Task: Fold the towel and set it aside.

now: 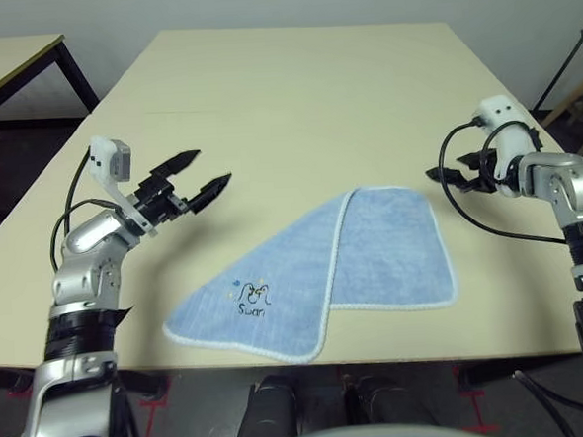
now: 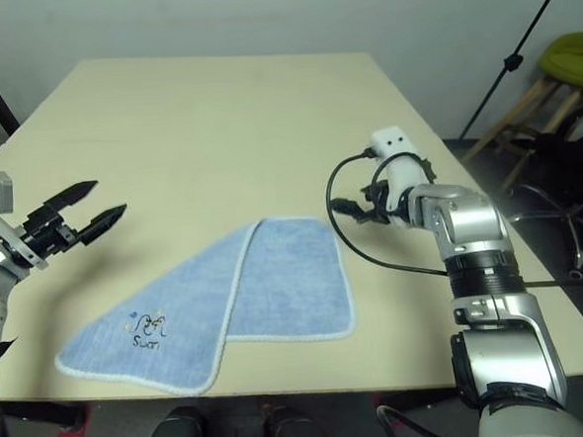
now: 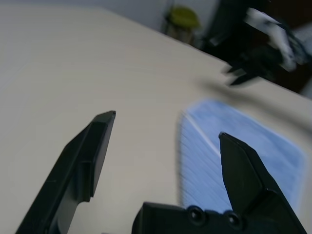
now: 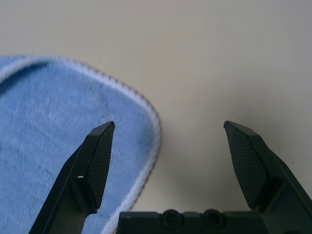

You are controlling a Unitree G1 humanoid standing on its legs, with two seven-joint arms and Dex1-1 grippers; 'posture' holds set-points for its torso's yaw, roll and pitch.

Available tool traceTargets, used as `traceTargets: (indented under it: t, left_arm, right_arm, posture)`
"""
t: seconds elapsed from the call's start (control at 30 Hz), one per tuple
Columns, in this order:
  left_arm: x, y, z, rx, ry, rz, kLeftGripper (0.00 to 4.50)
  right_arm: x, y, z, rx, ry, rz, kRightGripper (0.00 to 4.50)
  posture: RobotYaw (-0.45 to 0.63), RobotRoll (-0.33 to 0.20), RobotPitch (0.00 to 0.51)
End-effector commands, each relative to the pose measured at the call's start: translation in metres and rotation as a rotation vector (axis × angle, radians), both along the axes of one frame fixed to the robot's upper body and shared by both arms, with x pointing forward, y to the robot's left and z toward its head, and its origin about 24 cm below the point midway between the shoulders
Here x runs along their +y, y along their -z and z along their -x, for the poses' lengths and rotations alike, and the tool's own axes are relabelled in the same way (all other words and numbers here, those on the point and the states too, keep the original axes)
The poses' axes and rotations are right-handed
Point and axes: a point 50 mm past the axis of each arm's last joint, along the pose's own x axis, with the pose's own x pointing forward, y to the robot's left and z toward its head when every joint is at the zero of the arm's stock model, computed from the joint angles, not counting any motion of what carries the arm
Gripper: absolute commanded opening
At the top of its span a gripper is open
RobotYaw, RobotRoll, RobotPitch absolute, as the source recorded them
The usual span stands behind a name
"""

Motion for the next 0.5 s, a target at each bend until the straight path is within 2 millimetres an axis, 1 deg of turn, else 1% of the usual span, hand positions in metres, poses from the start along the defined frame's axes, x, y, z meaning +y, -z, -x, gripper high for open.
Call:
traceTargets:
  t: [0.03, 0.13, 0.2, 0.33, 0.5]
  left_arm:
    - [-0.014, 0.008, 0.010, 0.094, 0.170, -0.039, 4.46]
    - [-0.023, 0.016, 0.020, 0.123, 0.274, -0.095, 4.46]
    - [-0.026, 0.019, 0.024, 0.138, 0.311, -0.096, 4.46]
    - [-0.031, 0.026, 0.029, 0.153, 0.363, -0.118, 4.46]
    - [-0.033, 0.029, 0.031, 0.161, 0.373, -0.109, 4.46]
  right_arm:
    - [0.005, 0.008, -0.006, 0.082, -0.051, 0.042, 4.50]
    - [0.010, 0.014, -0.009, 0.124, -0.098, 0.095, 4.50]
    - [0.011, 0.020, -0.011, 0.169, -0.086, 0.076, 4.50]
    - [0.010, 0.031, -0.013, 0.208, -0.078, 0.121, 4.50]
    - [0.010, 0.042, -0.011, 0.280, -0.062, 0.155, 4.50]
  posture:
    - [0.18, 0.000, 0.023]
    - [0.19, 0.000, 0.018]
    - [0.19, 0.000, 0.018]
    - [0.20, 0.000, 0.019]
    - [0.20, 0.000, 0.020]
